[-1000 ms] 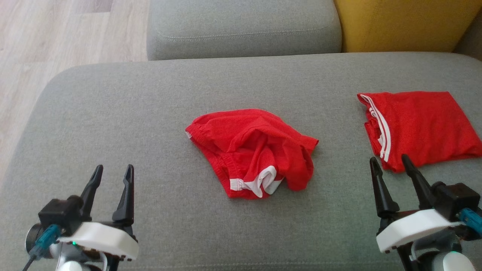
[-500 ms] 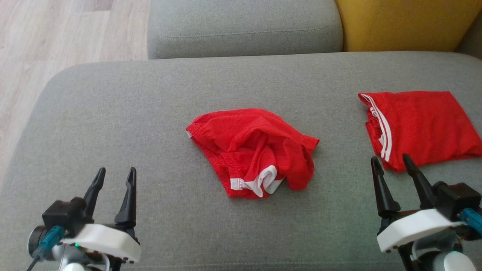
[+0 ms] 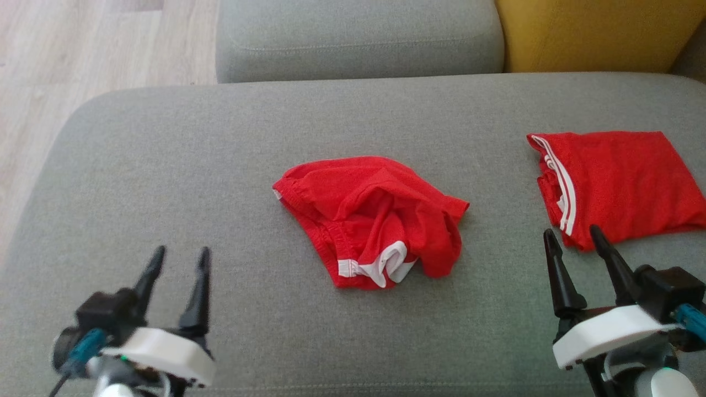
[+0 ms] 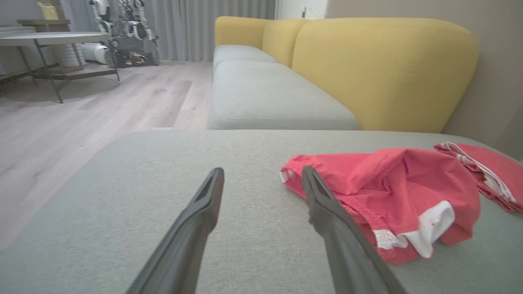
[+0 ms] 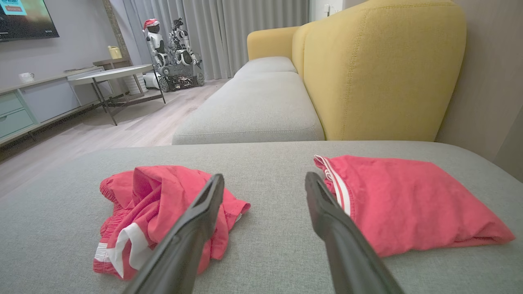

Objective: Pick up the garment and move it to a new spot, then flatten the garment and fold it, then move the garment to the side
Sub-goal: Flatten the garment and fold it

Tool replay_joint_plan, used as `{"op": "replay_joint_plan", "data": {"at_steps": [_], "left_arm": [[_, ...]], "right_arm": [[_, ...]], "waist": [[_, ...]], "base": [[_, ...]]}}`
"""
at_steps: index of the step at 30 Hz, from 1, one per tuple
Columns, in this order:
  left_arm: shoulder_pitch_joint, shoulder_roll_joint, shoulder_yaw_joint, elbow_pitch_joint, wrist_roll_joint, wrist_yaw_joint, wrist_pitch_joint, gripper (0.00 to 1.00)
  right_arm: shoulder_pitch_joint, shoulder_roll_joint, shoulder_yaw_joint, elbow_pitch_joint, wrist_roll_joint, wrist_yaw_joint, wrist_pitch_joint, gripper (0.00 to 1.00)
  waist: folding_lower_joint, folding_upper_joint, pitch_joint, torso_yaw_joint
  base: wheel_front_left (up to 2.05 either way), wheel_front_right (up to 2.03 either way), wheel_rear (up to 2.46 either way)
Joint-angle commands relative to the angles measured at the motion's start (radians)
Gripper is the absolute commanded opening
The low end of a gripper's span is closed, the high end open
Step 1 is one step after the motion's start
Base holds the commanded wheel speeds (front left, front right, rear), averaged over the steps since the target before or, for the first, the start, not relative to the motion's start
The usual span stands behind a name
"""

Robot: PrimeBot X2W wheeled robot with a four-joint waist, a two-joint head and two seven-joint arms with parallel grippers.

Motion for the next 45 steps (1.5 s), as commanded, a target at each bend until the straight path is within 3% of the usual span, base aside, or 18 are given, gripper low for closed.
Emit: {"op": "replay_joint_plan", "data": {"at_steps": [1, 8, 18, 27, 29, 37, 45], "left_arm": [[-0.076, 0.017, 0.029, -0.036, 0.005, -0.007, 0.005, 1.00], [-0.177, -0.027, -0.049, 0.000, 0.001, -0.068, 0.035, 1.00], [-0.275, -0.125, -0.180, 0.169, -0.038, -0.174, 0.098, 1.00], [-0.323, -0.169, -0.213, 0.341, -0.087, -0.232, 0.117, 1.00], [-0.340, -0.174, -0.212, 0.367, -0.098, -0.242, 0.112, 0.00], [-0.399, -0.154, -0.188, 0.386, -0.116, -0.260, 0.063, 0.00], [-0.363, -0.069, -0.091, 0.232, -0.127, -0.177, 0.046, 0.00]], "right_arm": [[-0.041, -0.005, 0.021, -0.043, 0.000, -0.001, 0.000, 1.00], [-0.064, -0.005, 0.036, -0.060, -0.002, -0.001, 0.000, 1.00], [-0.101, -0.005, 0.048, -0.047, 0.006, -0.001, -0.014, 1.00], [-0.128, -0.005, 0.054, -0.030, 0.015, -0.001, -0.034, 1.00], [-0.131, -0.005, 0.050, -0.029, 0.018, -0.001, -0.038, 1.00], [-0.134, -0.005, 0.036, -0.018, 0.026, -0.001, -0.051, 1.00], [-0.126, -0.005, 0.016, -0.015, 0.033, -0.001, -0.054, 1.00]], "waist": [[0.0000, 0.0000, 0.005, -0.001], [0.0000, 0.0000, 0.076, -0.025], [0.0000, 0.0000, 0.171, -0.090], [0.0000, 0.0000, 0.212, -0.129], [0.0000, 0.0000, 0.218, -0.132], [0.0000, 0.0000, 0.222, -0.133], [0.0000, 0.0000, 0.209, -0.111]], "base": [[0.00, 0.00, 0.00], [0.00, 0.00, 0.00], [0.00, 0.00, 0.00], [0.00, 0.00, 0.00], [0.00, 0.00, 0.00], [0.00, 0.00, 0.00], [0.00, 0.00, 0.00]]}}
